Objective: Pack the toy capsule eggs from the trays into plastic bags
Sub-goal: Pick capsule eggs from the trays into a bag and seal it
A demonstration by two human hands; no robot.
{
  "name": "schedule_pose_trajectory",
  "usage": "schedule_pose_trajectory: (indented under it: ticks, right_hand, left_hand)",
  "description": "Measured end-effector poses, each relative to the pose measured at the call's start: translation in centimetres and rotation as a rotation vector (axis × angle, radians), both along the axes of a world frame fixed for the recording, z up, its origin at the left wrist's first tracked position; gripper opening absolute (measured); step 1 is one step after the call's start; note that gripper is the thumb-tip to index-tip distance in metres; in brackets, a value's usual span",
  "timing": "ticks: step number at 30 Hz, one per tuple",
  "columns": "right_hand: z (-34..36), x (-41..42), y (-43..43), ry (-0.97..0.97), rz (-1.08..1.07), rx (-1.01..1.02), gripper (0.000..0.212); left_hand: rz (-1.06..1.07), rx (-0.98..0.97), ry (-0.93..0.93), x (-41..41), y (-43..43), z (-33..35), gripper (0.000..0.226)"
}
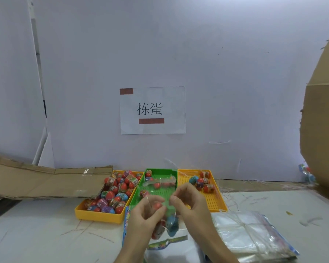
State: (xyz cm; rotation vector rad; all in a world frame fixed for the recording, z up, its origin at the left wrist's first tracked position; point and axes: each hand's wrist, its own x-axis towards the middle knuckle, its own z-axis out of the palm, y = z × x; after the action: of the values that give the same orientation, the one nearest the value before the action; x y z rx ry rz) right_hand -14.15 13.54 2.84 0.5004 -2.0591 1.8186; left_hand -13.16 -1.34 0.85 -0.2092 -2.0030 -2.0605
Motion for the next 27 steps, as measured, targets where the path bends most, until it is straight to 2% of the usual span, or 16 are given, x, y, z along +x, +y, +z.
schedule_pose_trajectory:
  ticks: [6,7,10,11,16,20,27]
  right_hand:
    - [-0.01,0.06,-0.15,-0.137,0.145,0.054,0.013]
    - [-0.04,0.08,-0.20,-0.132,0.149,0.078,0.014]
    - [-0.13,0.00,-0.11,-0.114,0.101,0.093,0.021]
    - [-0.15,-0.03,-0.04,-0.113,0.086,0.084,0.021]
    - [-0.07,0.09,0.10,-0.095,0.049,0.026,0.018]
    - [-0.13,-0.10,0.11,-0.091,-0.013,0.036,0.016]
    - [-0.05,-0.19,0.24,-0.111,-0.015,0.045,0.013]
  left_hand:
    - [0.106,0.047,0.053,-0.28,-0.17,-0.02,0.013]
    - [0.114,0.057,0.051,-0.27,-0.17,0.02,0.018]
    - [0.086,0.144,0.022,-0.27,-0.20,0.15,0.059]
    - [0.066,0.180,0.001,-0.29,-0.19,0.26,0.063]
    - [-0.072,0.216,-0.131,-0.22,-0.05,0.39,0.056]
    - [-0.067,0.187,-0.129,0.03,0.05,0.28,0.031]
    - [-0.025,0.191,-0.101,0.23,0.26,0.55,0.037]
